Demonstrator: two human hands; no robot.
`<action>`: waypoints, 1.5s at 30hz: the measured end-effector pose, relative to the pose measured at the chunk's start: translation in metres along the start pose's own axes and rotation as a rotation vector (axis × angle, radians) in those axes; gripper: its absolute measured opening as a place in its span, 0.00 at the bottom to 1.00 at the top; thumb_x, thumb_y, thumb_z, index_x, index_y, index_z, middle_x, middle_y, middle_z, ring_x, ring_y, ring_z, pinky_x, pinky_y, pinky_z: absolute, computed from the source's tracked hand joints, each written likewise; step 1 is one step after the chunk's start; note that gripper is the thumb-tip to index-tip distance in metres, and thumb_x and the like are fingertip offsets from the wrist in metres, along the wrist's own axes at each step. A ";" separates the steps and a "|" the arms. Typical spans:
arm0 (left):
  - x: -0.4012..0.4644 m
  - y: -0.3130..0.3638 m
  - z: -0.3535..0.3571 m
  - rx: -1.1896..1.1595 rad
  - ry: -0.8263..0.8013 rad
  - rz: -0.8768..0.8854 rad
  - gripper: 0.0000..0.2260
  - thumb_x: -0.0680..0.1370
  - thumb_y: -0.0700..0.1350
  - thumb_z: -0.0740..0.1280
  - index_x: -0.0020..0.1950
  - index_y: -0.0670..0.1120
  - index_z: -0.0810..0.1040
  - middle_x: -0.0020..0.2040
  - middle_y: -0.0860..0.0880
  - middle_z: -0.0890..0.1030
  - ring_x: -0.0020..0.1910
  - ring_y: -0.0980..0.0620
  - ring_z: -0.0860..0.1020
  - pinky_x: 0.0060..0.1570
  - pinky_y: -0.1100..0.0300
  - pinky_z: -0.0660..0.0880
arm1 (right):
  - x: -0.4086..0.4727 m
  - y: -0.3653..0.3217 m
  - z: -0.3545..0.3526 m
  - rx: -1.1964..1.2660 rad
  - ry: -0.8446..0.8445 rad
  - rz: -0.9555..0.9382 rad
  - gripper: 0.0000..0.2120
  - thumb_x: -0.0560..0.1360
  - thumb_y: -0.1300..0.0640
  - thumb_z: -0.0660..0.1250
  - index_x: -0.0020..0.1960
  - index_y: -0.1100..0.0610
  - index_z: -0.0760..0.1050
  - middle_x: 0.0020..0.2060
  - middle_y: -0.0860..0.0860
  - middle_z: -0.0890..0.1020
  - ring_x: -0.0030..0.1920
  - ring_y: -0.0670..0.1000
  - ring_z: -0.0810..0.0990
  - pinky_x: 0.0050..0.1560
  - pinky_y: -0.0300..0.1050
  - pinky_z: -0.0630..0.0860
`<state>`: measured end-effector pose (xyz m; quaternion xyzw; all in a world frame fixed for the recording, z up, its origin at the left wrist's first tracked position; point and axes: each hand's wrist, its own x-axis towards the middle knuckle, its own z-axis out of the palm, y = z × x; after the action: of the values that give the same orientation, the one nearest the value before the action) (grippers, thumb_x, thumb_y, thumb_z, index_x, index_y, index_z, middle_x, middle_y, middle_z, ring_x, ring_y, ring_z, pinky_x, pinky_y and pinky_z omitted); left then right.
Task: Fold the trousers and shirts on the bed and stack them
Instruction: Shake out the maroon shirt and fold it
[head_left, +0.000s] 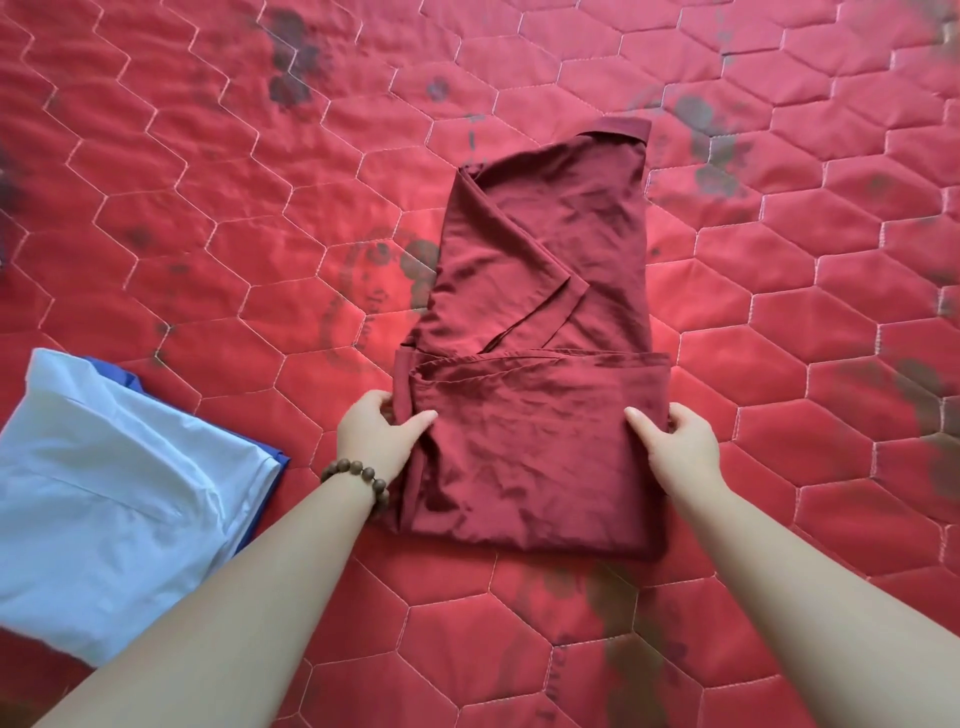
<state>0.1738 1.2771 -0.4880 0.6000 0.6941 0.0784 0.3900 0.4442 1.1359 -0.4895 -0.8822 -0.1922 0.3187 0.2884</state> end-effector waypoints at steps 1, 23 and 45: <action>0.000 0.000 0.000 0.050 -0.007 0.042 0.13 0.70 0.51 0.75 0.40 0.45 0.75 0.34 0.53 0.77 0.35 0.51 0.74 0.38 0.61 0.64 | -0.001 -0.001 0.000 -0.015 -0.020 -0.025 0.09 0.74 0.52 0.70 0.40 0.56 0.75 0.34 0.47 0.79 0.36 0.50 0.76 0.34 0.44 0.67; 0.025 0.016 -0.014 -0.100 -0.073 0.073 0.21 0.73 0.56 0.71 0.59 0.47 0.73 0.47 0.54 0.78 0.48 0.54 0.75 0.49 0.63 0.67 | 0.023 -0.017 -0.003 0.128 -0.071 0.088 0.17 0.74 0.44 0.68 0.40 0.57 0.72 0.32 0.49 0.75 0.32 0.47 0.70 0.34 0.45 0.66; 0.003 0.010 -0.001 -0.098 0.004 0.169 0.29 0.71 0.49 0.75 0.68 0.43 0.69 0.64 0.46 0.74 0.64 0.48 0.72 0.65 0.58 0.66 | 0.005 -0.004 -0.006 0.130 -0.037 0.095 0.12 0.73 0.56 0.71 0.54 0.60 0.78 0.46 0.55 0.83 0.44 0.52 0.79 0.48 0.49 0.75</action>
<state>0.1809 1.2827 -0.4824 0.6365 0.6370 0.1461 0.4096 0.4513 1.1397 -0.4859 -0.8636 -0.1344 0.3603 0.3261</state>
